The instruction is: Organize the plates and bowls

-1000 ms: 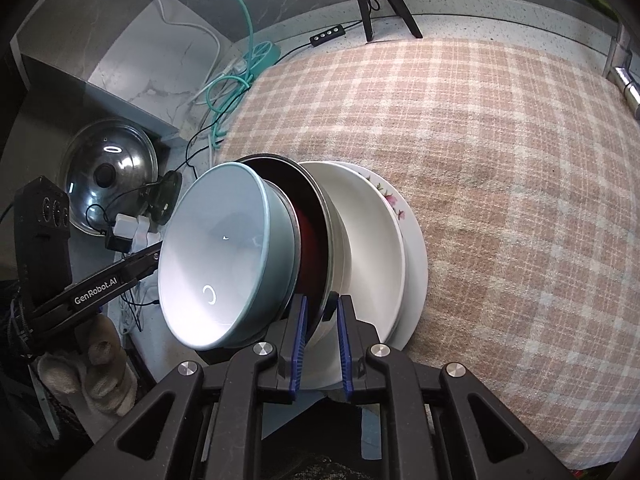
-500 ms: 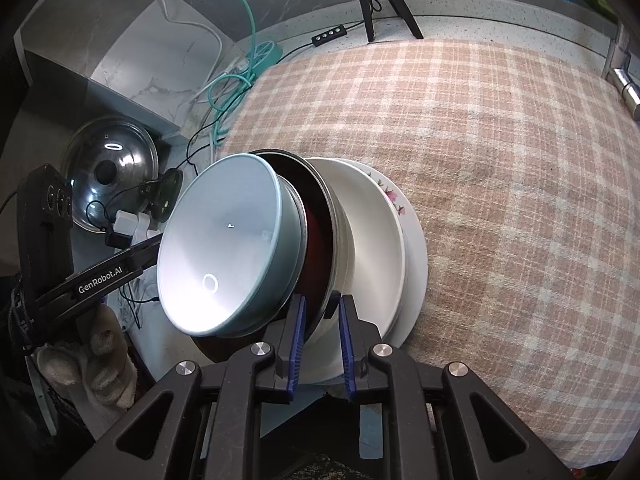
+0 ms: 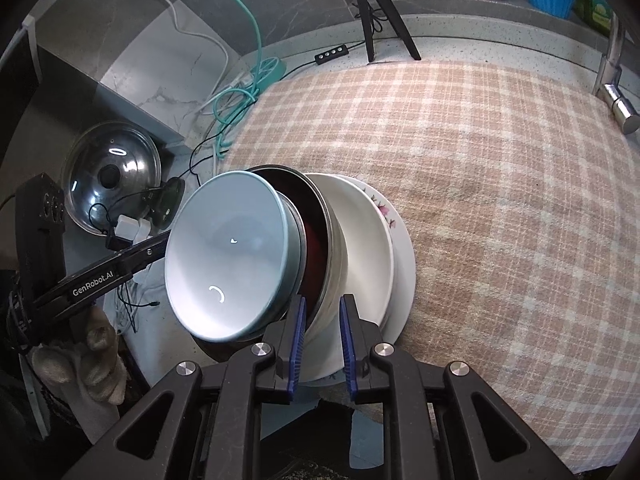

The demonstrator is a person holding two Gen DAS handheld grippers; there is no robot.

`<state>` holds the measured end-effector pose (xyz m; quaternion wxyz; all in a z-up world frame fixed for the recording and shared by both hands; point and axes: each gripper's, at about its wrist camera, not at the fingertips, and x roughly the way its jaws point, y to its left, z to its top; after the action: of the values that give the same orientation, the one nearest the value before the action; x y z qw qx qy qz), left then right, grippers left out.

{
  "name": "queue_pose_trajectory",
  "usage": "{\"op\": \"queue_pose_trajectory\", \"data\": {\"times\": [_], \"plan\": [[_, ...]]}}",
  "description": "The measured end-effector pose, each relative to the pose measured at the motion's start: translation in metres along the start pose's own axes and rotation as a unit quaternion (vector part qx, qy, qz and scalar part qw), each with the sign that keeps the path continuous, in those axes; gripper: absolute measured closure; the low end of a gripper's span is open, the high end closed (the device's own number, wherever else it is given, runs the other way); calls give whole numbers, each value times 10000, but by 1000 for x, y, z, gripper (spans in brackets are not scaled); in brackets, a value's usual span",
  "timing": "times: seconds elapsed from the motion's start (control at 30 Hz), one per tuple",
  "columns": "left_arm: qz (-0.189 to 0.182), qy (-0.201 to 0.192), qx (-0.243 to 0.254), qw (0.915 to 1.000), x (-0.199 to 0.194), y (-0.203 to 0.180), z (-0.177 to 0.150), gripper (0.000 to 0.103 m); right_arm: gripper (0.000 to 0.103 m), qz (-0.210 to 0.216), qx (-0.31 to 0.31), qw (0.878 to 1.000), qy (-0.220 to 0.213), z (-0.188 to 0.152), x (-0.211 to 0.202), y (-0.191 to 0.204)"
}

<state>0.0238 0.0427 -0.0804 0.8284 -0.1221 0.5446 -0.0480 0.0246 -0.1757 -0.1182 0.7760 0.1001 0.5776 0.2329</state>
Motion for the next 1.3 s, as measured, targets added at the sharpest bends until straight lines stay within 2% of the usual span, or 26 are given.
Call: {"op": "queue_pose_trajectory", "data": {"times": [0.27,0.37,0.53,0.63,0.8,0.83,0.9,0.97,1.3], "plan": [[298,-488,59,9983,-30,0,-7,89,87,-228,-218,9987,-396,-9,-24,6],[371,-736,138,9965,-45,-7,-11,88,82,-403,-343,9969,-582,-10,-34,11],[434,-1066,348,9928,-61,-24,-21,72,76,-680,-519,9914,-989,-15,-54,21],[530,-1254,439,9897,-70,-34,-29,66,68,-866,-667,9865,-1220,-20,-62,26],[718,-1509,666,9837,-80,-52,-40,61,63,-1090,-855,9781,-1553,-30,-75,33],[727,-1548,687,9829,-81,-55,-42,58,61,-1109,-868,9770,-1603,-31,-77,33],[705,-1577,696,9825,-84,-58,-46,53,48,-1161,-888,9740,-1729,-33,-82,34],[711,-1594,643,9825,-85,-60,-49,47,44,-1202,-886,9714,-1845,-36,-86,33],[785,-1615,617,9818,-88,-68,-56,44,41,-1196,-903,9698,-1926,-41,-92,32]]}}
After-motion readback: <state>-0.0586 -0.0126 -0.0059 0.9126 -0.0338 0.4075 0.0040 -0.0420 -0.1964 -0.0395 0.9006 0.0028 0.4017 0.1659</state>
